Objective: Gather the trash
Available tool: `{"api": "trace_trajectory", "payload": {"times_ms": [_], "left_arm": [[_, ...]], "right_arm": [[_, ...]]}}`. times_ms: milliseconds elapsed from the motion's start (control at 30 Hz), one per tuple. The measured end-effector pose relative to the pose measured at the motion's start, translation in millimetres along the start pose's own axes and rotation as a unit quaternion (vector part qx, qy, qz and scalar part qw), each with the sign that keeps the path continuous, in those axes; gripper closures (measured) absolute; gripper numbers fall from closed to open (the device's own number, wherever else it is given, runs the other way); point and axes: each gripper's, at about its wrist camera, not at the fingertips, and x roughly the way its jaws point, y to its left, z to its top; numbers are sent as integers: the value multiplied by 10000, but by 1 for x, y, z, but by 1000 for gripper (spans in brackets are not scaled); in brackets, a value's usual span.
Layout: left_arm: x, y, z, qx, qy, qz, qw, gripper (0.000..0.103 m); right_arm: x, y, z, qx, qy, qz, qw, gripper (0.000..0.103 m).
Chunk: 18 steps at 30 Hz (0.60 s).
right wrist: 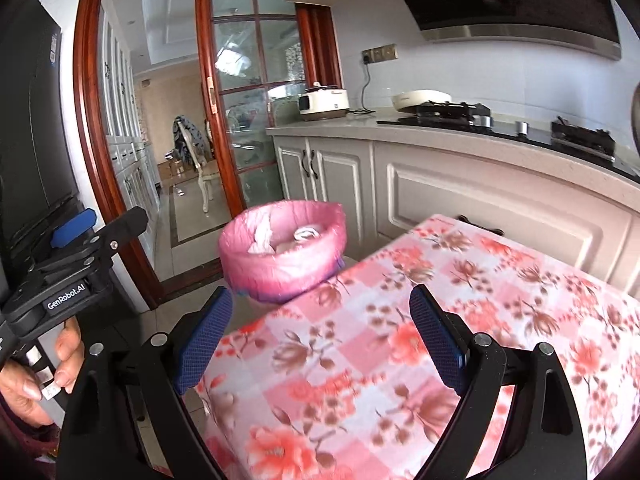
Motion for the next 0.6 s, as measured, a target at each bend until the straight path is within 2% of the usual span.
{"api": "trace_trajectory", "payload": {"times_ms": [133,333,467,600], "left_arm": [[-9,-11,-6,-2,101,-103,9999,4],[-24,-24,-4,154,-82,-117,9998,4],[-25,-26,-4,133,4,-176,9998,4],[-27,-27,-7,101,60,-214,9997,4]], "right_arm": [[-15,-9,-9,60,-106,-171,9998,18],[-26,-23,-12,236,-200,-338,9989,18],[-30,-25,-10,197,-321,-497,9981,18],[-33,-27,-6,285,-402,-469,9977,18]]}}
